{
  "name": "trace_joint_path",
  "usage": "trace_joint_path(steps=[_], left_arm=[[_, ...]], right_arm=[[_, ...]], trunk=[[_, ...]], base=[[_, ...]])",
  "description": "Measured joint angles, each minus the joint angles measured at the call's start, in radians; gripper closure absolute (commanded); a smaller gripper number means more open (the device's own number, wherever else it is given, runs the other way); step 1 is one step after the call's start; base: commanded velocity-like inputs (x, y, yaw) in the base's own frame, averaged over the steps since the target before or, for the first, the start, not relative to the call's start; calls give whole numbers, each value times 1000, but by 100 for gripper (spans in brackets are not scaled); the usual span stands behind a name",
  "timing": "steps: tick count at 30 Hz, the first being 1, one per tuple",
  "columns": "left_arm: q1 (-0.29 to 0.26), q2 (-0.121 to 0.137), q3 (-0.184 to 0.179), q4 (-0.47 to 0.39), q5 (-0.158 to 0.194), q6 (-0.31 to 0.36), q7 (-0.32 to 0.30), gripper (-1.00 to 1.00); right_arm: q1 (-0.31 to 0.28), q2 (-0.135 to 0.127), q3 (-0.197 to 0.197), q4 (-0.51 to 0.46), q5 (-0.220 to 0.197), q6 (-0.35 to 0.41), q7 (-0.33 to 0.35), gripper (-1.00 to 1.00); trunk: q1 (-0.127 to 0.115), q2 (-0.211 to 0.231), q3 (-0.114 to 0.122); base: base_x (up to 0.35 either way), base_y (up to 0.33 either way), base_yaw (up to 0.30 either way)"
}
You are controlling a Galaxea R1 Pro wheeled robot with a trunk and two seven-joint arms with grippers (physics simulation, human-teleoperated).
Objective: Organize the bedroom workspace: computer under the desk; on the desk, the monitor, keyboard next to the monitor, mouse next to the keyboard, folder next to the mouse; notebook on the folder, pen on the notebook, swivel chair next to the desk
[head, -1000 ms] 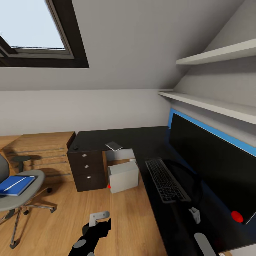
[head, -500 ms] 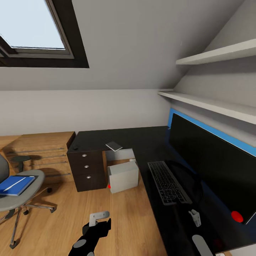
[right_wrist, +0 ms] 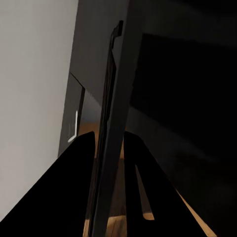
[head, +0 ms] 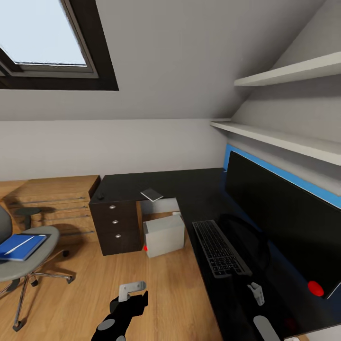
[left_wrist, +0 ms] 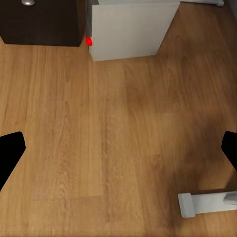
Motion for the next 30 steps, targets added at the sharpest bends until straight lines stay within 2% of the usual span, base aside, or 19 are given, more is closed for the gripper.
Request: trace_joint_path(steps=[5, 13, 20, 25, 30], left_arm=[[0, 1, 0, 0, 0, -1, 0, -100], [0, 1, 0, 0, 0, 0, 0, -100], [0, 1, 0, 0, 0, -1, 0, -100], [0, 1, 0, 0, 0, 0, 0, -100], [0, 1, 0, 1, 0, 0, 0, -100]], right_arm=[[0, 0, 4, 26, 4, 0, 35, 100], [0, 0, 5, 27, 7, 0, 37, 100], [0, 0, 3, 26, 3, -1, 35, 100], [0, 0, 2, 26, 2, -2, 34, 100], [0, 0, 6, 27, 8, -4, 37, 100]], trunk=[[0, 0, 0], [0, 0, 0], [0, 0, 0], [0, 0, 0], [0, 0, 0]], base=[[72, -121, 0], [22, -24, 0], [210, -1, 0], [56, -2, 0], [8, -139, 0]])
